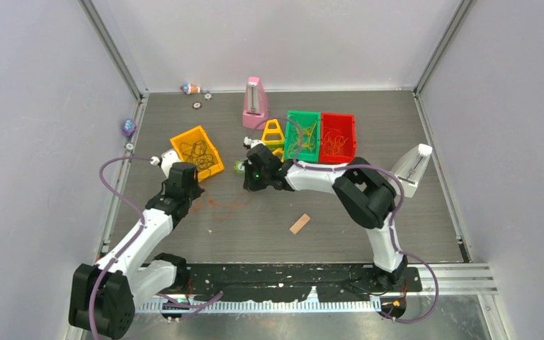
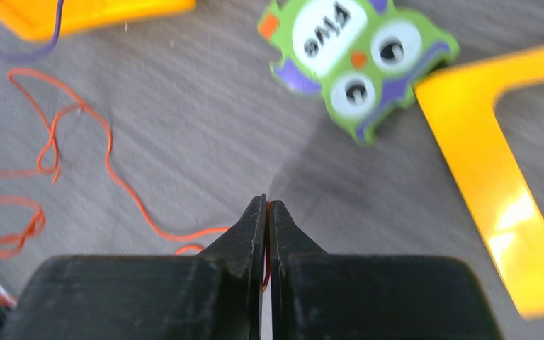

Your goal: Untangle the cables

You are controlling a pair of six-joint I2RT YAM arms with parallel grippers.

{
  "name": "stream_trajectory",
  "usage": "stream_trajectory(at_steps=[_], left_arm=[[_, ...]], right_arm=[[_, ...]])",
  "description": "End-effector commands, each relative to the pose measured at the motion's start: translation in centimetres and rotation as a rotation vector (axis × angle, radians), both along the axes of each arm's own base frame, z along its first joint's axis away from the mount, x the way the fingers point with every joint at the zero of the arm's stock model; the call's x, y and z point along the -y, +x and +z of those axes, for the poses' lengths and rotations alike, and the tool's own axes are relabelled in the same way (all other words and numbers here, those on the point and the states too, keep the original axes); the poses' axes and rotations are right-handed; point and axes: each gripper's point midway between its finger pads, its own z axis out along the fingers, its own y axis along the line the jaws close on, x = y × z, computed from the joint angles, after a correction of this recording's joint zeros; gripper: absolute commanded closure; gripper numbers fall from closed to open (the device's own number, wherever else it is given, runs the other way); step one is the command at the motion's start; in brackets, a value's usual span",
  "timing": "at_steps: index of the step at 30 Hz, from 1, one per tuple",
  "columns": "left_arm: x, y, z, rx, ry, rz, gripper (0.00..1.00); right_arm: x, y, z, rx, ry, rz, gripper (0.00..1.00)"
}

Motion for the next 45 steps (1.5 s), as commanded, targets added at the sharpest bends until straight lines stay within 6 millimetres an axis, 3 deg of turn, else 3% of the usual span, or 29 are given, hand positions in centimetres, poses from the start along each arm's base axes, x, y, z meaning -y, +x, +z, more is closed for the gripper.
stream_trajectory(at_steps=[1, 3, 5, 6, 7, 8, 12, 15, 16, 19, 25, 32, 40, 41, 42, 45], left_arm=[[2.9, 1.4, 2.7, 0.122, 0.008, -0.176, 1.00], [4.9, 1.3, 3.5, 0.137, 0.031, -0.257, 1.00], [6.9, 1.3, 4.3, 0.148, 0.034, -0.319, 1.00], [7.9, 1.4, 4.7, 0.153, 0.027, -0.344, 1.00], [9.0, 1.4, 5.0, 0.155, 0.015, -0.371, 1.00], [10.2, 1.5, 5.4, 0.157, -0.006, -0.400, 1.00], [15.0, 2.1, 6.9, 0.168, -0.097, -0.497, 1.00], [19.1, 2.7, 8.3, 0.178, -0.163, -0.584, 1.00], [20.4, 3.0, 8.9, 0.183, -0.181, -0.611, 1.00], [24.7, 4.3, 11.2, 0.216, -0.245, -0.691, 1.00], [32.2, 8.1, 15.1, 0.363, -0.371, -0.802, 1.00], [40.7, 11.6, 18.9, 0.490, -0.601, -0.935, 1.00], [48.6, 16.0, 17.9, 0.419, -0.894, -0.955, 1.00], [49.4, 16.7, 17.4, 0.394, -0.902, -0.953, 1.00], [50.2, 17.3, 16.6, 0.360, -0.895, -0.955, 0.98], [51.2, 18.4, 15.2, 0.299, -0.862, -0.948, 0.84]], right_arm=[[1.3, -0.2, 8.9, 0.237, 0.086, 0.076, 0.95], [3.9, -0.4, 10.8, 0.320, 0.054, 0.066, 0.95], [6.5, -0.9, 14.7, 0.407, 0.077, 0.057, 0.95], [7.7, -1.2, 14.5, 0.415, 0.056, 0.054, 0.95], [9.3, -1.0, 16.8, 0.454, 0.078, 0.023, 0.95], [10.4, -1.3, 16.8, 0.454, 0.063, 0.014, 0.95], [16.3, -0.5, 20.6, 0.481, 0.060, -0.103, 0.95], [19.4, -0.4, 24.2, 0.520, 0.067, -0.162, 0.95], [20.7, -0.2, 24.3, 0.513, 0.041, -0.184, 0.95], [23.5, 0.5, 27.5, 0.544, 0.035, -0.256, 0.95], [30.0, 3.3, 30.8, 0.550, 0.022, -0.443, 0.95], [33.4, 6.1, 34.8, 0.588, 0.005, -0.553, 0.95], [35.9, 9.4, 38.4, 0.651, -0.014, -0.632, 0.95], [35.9, 10.2, 37.5, 0.626, -0.031, -0.633, 0.95], [36.2, 10.6, 38.1, 0.634, -0.032, -0.640, 0.95], [36.7, 12.4, 36.1, 0.586, -0.073, -0.645, 0.95]])
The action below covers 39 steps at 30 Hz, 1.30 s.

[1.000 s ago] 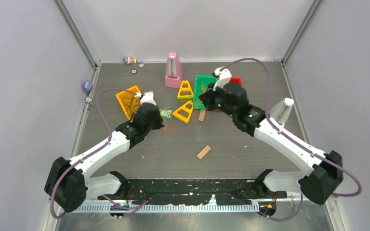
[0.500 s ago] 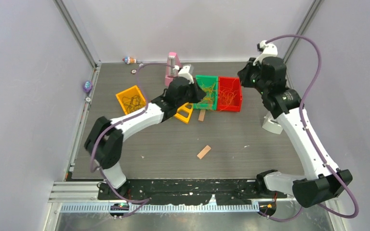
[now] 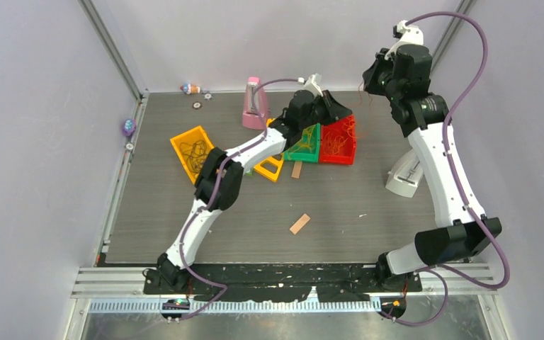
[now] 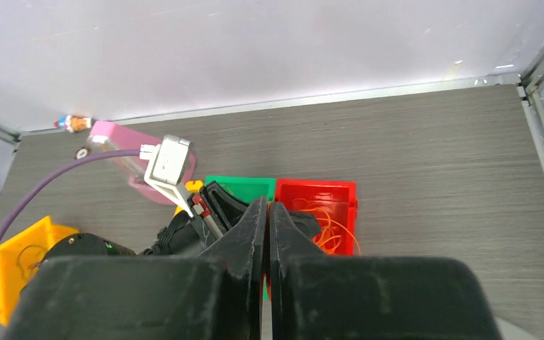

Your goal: Untangle the cables

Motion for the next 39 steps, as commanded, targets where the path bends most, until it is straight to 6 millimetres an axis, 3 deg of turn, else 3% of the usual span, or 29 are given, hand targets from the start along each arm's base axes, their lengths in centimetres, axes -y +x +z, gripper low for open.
stream_trajectory(at_steps=[1, 7, 10, 13, 18, 24, 29, 33, 36, 39], left_arm=[[1.3, 0.1, 0.8, -0.066, -0.002, -0.035, 0.81], [-1.1, 0.4, -2.1, -0.079, 0.131, 0.048, 0.77], [-2.1, 0.2, -3.2, -0.094, 0.241, 0.056, 0.59], [-3.2, -0.2, -3.5, -0.090, 0.343, 0.056, 0.49], [-6.0, -1.3, -2.0, -0.055, 0.455, 0.088, 0.35], [-8.7, -2.2, -0.2, 0.005, 0.529, 0.122, 0.15], [-10.7, -3.0, 1.3, 0.037, 0.564, 0.148, 0.13], [-13.3, -4.8, 3.1, 0.103, 0.567, 0.152, 0.14], [-15.6, -6.5, 2.9, 0.121, 0.588, 0.143, 0.15], [-18.1, -8.2, 2.1, 0.116, 0.611, 0.140, 0.16]], right_arm=[[1.4, 1.7, -0.8, -0.033, -0.036, -0.032, 0.95], [1.8, 4.2, -5.1, -0.114, -0.015, -0.015, 0.95], [1.8, 5.0, -6.8, -0.151, -0.009, -0.016, 0.95], [2.5, 5.7, -8.4, -0.184, -0.014, -0.056, 0.95], [5.1, 6.0, -8.8, -0.195, -0.017, -0.143, 0.95], [6.5, 6.6, -7.9, -0.187, -0.032, -0.183, 0.95], [6.2, 7.2, -8.1, -0.188, -0.030, -0.162, 0.95], [5.4, 7.7, -9.6, -0.198, -0.009, -0.128, 0.95], [4.7, 8.7, -10.0, -0.182, 0.004, -0.100, 0.95], [4.2, 10.0, -9.0, -0.163, 0.006, -0.082, 0.95]])
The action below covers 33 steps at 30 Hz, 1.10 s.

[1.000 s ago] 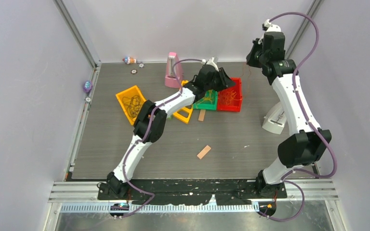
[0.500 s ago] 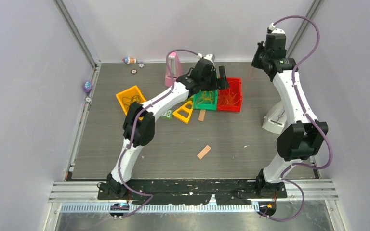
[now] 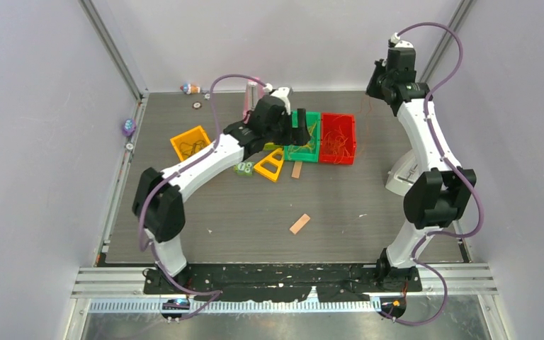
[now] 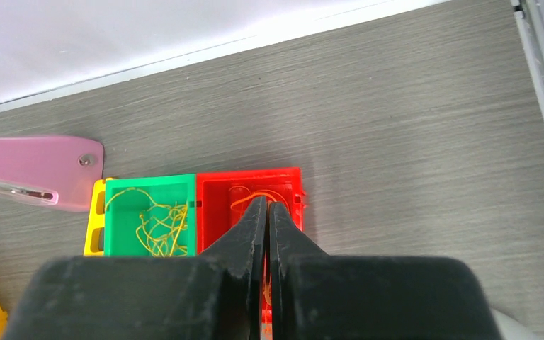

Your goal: Untangle the cables

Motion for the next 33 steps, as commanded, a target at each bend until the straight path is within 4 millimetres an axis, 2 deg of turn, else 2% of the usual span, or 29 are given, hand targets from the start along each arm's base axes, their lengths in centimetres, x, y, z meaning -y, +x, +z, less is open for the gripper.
stream_trajectory(at_steps=[1, 3, 4, 5, 9, 12, 15, 18, 19, 20, 21, 22, 23, 24, 25, 26, 27, 28, 30, 33], left_arm=[[-3.5, -1.4, 2.2, 0.090, -0.004, 0.001, 0.16], [-4.8, -2.5, 1.3, 0.080, 0.011, 0.003, 0.17], [-5.4, -3.1, 1.0, 0.077, 0.016, 0.003, 0.17], [-6.0, -3.5, 0.6, 0.072, 0.025, 0.014, 0.18], [-8.1, -5.2, -0.3, 0.063, 0.049, 0.041, 0.18], [-9.3, -6.2, -1.3, 0.049, 0.067, 0.053, 0.18], [-10.4, -7.0, -2.0, 0.040, 0.092, 0.062, 0.18], [-11.1, -7.3, -2.3, 0.043, 0.121, 0.061, 0.18], [-11.5, -7.4, -2.4, 0.044, 0.133, 0.067, 0.18], [-11.9, -7.5, -2.4, 0.048, 0.141, 0.075, 0.18], [-12.2, -7.5, -2.4, 0.051, 0.149, 0.084, 0.18], [-12.6, -7.6, -2.5, 0.054, 0.152, 0.092, 0.19], [-12.9, -7.7, -2.6, 0.056, 0.154, 0.100, 0.18], [-13.2, -7.7, -2.6, 0.060, 0.154, 0.107, 0.18], [-13.5, -7.8, -2.7, 0.063, 0.154, 0.110, 0.18], [-13.7, -7.9, -2.9, 0.062, 0.156, 0.114, 0.19], [-14.0, -8.0, -2.9, 0.066, 0.155, 0.118, 0.19], [-14.2, -8.0, -2.9, 0.067, 0.156, 0.121, 0.18], [-14.6, -8.2, -3.3, 0.064, 0.163, 0.123, 0.19], [-14.8, -8.3, -3.4, 0.065, 0.168, 0.121, 0.18]], right_arm=[[-1.2, 2.2, 2.7, 0.078, 0.025, 0.039, 0.95], [-1.3, 2.8, 4.8, 0.115, 0.028, 0.045, 0.95], [-1.4, 3.0, 4.8, 0.115, 0.028, 0.047, 0.95], [-1.4, 3.2, 5.6, 0.133, 0.028, 0.049, 0.95], [-1.5, 4.2, 6.0, 0.151, 0.019, 0.056, 0.95], [-1.4, 5.1, 5.3, 0.146, 0.012, 0.050, 0.95], [-1.7, 6.3, 5.8, 0.160, 0.023, 0.060, 0.94], [-2.9, 6.6, 6.2, 0.163, 0.041, 0.106, 0.95], [-3.2, 6.4, 6.3, 0.166, 0.045, 0.121, 0.95], [-3.5, 6.1, 4.4, 0.127, 0.044, 0.131, 0.95], [-3.8, 5.5, 5.2, 0.149, 0.046, 0.144, 0.95], [-4.0, 4.9, 2.7, 0.098, 0.045, 0.152, 0.95], [-4.1, 4.1, 4.0, 0.139, 0.047, 0.155, 0.95], [-4.1, 2.6, 2.8, 0.115, 0.051, 0.152, 0.95], [-4.1, 2.2, 3.2, 0.144, 0.059, 0.147, 0.95], [-3.9, 0.7, 2.0, 0.124, 0.060, 0.140, 0.95], [-4.0, 0.4, 2.1, 0.147, 0.065, 0.139, 0.95], [-3.9, -0.8, 1.3, 0.136, 0.064, 0.137, 0.95], [-3.9, -1.8, 0.3, 0.123, 0.062, 0.135, 0.95], [-4.0, -2.0, -1.5, 0.083, 0.053, 0.138, 0.95]])
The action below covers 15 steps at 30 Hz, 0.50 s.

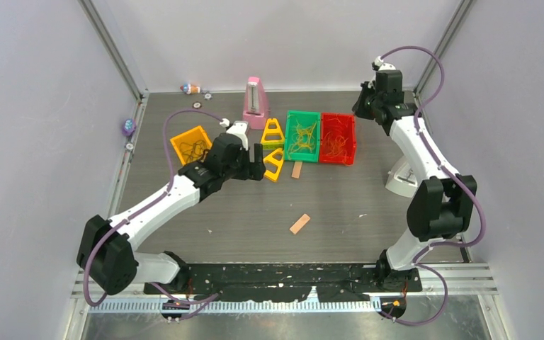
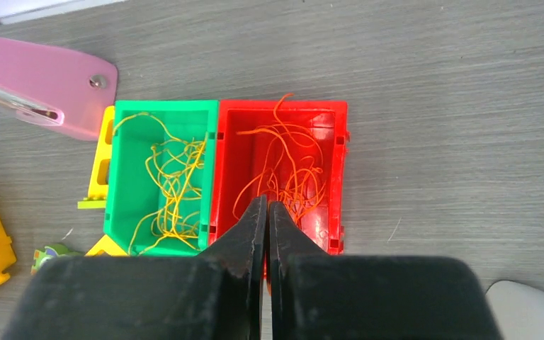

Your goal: Untangle the cables

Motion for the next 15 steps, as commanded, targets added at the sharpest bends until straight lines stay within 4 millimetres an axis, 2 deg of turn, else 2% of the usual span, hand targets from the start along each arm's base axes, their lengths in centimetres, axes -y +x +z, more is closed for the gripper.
stream_trajectory(at_steps=[1, 6, 8, 12, 15], left_arm=[[-0.7, 0.3, 1.2, 0.055, 0.001, 0.006, 0.19], [-1.4, -0.4, 0.7, 0.055, 0.012, 0.012, 0.19], [-1.8, -0.6, 0.6, 0.060, 0.016, 0.019, 0.19], [-2.6, -1.0, 0.4, 0.062, 0.035, 0.031, 0.19], [-3.1, -1.2, 0.6, 0.065, 0.044, 0.039, 0.19]], right_arm=[[-0.5, 0.8, 3.6, 0.146, 0.015, 0.007, 0.95], [-2.0, 1.9, 0.4, 0.082, 0.019, 0.033, 0.95], [-3.0, 2.8, 0.0, 0.081, 0.022, 0.047, 0.95], [-4.7, 5.3, 0.9, 0.108, 0.017, 0.070, 0.95], [-5.1, 7.1, 1.8, 0.129, 0.015, 0.076, 0.95]])
